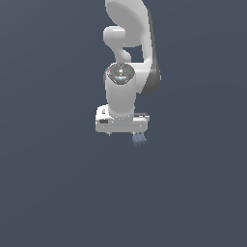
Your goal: Pick up the object and move it to a goal position.
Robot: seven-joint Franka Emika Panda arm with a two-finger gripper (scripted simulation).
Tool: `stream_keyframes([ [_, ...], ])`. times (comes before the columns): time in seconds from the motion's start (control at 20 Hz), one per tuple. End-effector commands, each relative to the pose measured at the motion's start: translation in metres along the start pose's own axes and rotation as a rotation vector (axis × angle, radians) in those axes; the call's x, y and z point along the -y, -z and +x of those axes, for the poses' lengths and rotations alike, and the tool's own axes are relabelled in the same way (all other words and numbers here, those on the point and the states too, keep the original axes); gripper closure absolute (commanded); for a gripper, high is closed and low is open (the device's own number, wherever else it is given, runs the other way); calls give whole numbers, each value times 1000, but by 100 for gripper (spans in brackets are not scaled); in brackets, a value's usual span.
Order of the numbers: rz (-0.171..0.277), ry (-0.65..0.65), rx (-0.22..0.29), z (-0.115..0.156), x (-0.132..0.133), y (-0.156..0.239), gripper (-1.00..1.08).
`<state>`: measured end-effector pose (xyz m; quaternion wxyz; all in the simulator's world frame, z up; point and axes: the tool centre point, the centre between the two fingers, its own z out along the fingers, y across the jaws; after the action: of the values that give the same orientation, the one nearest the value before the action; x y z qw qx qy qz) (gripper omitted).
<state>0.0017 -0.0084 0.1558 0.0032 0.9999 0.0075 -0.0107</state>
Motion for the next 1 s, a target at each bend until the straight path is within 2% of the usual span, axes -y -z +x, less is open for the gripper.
stream_keyframes([
  [0.0,0,6,0,-1,4,-2,-92],
  [0.25,-1,34,-4,-7,20,-15,-92],
  [0.7,2,122,-17,-34,71,-52,-92],
  [0.95,4,151,-21,-44,87,-64,-92],
])
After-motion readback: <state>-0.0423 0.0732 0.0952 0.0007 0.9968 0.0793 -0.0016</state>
